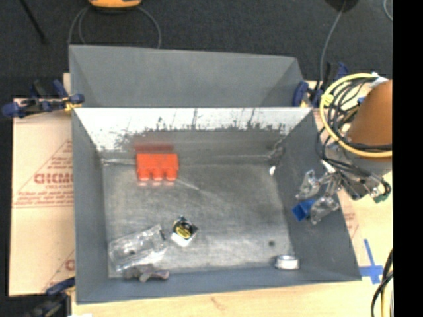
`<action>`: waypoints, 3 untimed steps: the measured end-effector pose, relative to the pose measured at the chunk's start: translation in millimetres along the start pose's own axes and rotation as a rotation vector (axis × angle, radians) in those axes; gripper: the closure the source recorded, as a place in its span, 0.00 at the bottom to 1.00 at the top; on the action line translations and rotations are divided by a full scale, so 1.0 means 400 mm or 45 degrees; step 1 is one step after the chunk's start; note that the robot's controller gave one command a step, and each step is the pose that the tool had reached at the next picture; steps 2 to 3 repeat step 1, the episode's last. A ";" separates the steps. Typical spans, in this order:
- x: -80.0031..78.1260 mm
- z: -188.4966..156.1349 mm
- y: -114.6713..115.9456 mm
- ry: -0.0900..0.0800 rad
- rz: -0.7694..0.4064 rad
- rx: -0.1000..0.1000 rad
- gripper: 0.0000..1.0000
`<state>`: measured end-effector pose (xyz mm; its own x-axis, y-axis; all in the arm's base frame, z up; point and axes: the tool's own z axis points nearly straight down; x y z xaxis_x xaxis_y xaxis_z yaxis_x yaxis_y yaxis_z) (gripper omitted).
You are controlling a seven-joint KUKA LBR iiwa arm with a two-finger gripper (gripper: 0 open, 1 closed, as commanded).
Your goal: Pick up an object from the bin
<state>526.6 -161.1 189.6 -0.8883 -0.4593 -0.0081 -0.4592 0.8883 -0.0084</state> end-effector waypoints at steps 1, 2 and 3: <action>-0.007 -0.155 0.012 0.000 0.046 0.000 1.00; -0.007 -0.155 0.012 0.000 0.046 0.000 1.00; -0.007 -0.155 0.012 0.000 0.046 0.000 1.00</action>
Offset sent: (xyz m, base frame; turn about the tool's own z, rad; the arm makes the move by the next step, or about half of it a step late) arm -0.0023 0.0079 0.0572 0.0356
